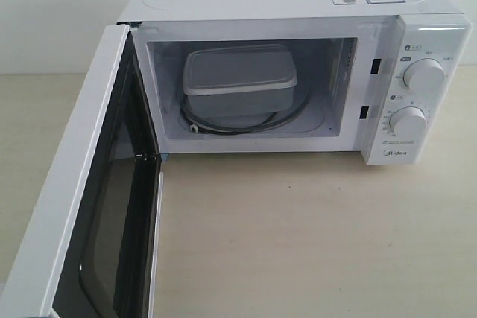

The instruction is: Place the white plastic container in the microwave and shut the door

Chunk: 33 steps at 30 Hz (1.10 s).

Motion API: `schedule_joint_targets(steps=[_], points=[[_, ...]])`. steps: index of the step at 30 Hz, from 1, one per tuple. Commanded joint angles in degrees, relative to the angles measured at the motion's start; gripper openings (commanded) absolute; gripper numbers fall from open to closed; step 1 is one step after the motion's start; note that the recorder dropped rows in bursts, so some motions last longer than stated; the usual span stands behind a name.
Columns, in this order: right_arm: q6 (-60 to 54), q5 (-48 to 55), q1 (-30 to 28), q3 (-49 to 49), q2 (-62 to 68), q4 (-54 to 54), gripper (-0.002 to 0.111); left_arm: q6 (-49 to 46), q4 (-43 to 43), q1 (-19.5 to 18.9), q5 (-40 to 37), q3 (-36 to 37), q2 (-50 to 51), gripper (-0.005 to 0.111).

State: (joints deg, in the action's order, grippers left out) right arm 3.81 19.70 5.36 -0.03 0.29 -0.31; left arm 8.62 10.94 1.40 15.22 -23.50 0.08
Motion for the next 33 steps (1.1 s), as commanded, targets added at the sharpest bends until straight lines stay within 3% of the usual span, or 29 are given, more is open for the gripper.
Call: schedule_joint_targets(steps=[1, 4, 10, 18, 22, 29, 33], points=[[0.2, -0.7, -0.2, 0.0, -0.3, -0.4, 0.0, 0.4, -10.0, -0.1, -11.4, -10.1, 5.5, 0.004], [0.2, -0.7, -0.2, 0.0, -0.3, -0.4, 0.0, -0.9, -13.5, -0.1, -29.5, -19.5, 12.6, 0.004], [0.2, -0.7, -0.2, 0.0, -0.3, -0.4, 0.0, -15.9, -13.3, -0.1, -51.1, -30.9, 27.9, 0.004], [0.2, -0.7, -0.2, 0.0, -0.3, -0.4, 0.0, -33.9, -12.5, 3.5, -70.6, -32.7, 44.8, 0.004], [0.2, -0.7, -0.2, 0.0, -0.3, -0.4, 0.0, -45.2, -10.3, 5.1, -75.1, -32.0, 50.0, 0.004], [0.2, -0.7, -0.2, 0.0, -0.3, -0.4, 0.0, -69.3, 0.2, 6.6, -75.2, -27.1, 54.8, 0.004], [0.2, -0.7, -0.2, 0.0, -0.3, -0.4, 0.0, -76.6, 7.7, 6.6, -73.0, -25.7, 57.8, 0.004]])
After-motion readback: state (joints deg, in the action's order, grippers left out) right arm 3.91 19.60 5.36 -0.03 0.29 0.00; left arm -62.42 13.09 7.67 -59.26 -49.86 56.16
